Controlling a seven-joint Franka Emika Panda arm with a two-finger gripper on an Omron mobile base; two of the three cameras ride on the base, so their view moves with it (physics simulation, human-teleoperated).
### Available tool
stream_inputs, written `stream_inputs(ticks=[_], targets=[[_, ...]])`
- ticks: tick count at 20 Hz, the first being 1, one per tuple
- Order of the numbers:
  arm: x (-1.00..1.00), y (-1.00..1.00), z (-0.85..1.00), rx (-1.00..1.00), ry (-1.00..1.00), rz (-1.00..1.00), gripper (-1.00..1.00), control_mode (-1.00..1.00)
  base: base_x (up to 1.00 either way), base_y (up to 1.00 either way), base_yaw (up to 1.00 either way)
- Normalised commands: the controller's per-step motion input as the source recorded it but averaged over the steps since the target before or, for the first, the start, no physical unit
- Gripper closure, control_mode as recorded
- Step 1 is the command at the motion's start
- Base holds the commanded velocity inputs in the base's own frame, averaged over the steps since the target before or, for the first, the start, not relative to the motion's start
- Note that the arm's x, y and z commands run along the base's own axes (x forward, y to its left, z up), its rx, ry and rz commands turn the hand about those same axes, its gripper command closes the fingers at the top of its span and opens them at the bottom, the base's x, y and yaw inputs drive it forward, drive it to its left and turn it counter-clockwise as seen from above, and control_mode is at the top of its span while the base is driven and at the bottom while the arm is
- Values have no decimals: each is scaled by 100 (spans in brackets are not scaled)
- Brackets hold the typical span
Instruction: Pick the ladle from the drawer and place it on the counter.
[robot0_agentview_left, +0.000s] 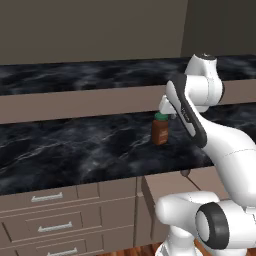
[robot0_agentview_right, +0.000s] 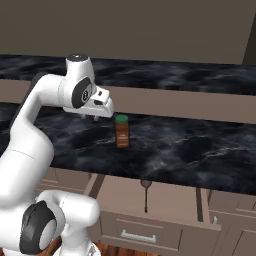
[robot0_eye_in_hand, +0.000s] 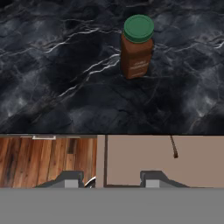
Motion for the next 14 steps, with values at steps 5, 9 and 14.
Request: stream_inputs(ticks=[5, 9, 14], targets=[[0, 0, 0, 0, 0, 0, -100, 100, 0, 0, 0], [0, 0, 0, 0, 0, 0, -100, 100, -10, 0, 0], [0, 0, 0, 0, 0, 0, -100, 100, -59, -12, -7]])
